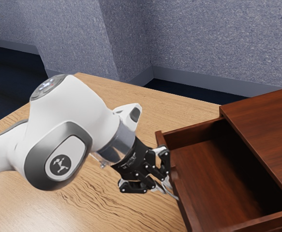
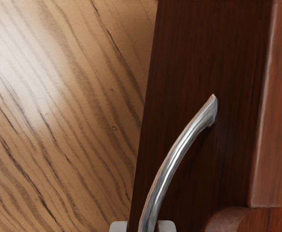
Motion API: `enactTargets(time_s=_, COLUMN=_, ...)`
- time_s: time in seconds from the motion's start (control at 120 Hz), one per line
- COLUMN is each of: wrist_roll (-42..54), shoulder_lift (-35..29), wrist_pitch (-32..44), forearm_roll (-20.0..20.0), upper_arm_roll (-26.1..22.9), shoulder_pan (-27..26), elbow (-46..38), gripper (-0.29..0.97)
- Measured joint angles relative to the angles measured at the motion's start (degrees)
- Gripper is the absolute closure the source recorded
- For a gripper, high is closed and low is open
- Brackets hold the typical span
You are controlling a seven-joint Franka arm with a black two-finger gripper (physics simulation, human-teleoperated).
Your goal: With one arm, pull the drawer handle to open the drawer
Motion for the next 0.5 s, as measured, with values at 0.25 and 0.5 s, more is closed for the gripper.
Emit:
enactTargets(time_s=0.25, wrist_roll=0.1, shoulder_lift=-6.1, wrist_pitch=-2.7, forearm_roll=0.0, upper_arm_roll=3.0, shoulder_pan=0.0, elbow=-0.6, gripper=0.71)
enactTargets(time_s=0.5, wrist_roll=2.4, shoulder_lift=-10.0, wrist_pitch=-24.5, forearm_roll=10.1, upper_arm_roll=12.6, shoulder_pan=0.0, elbow=17.9, gripper=0.29)
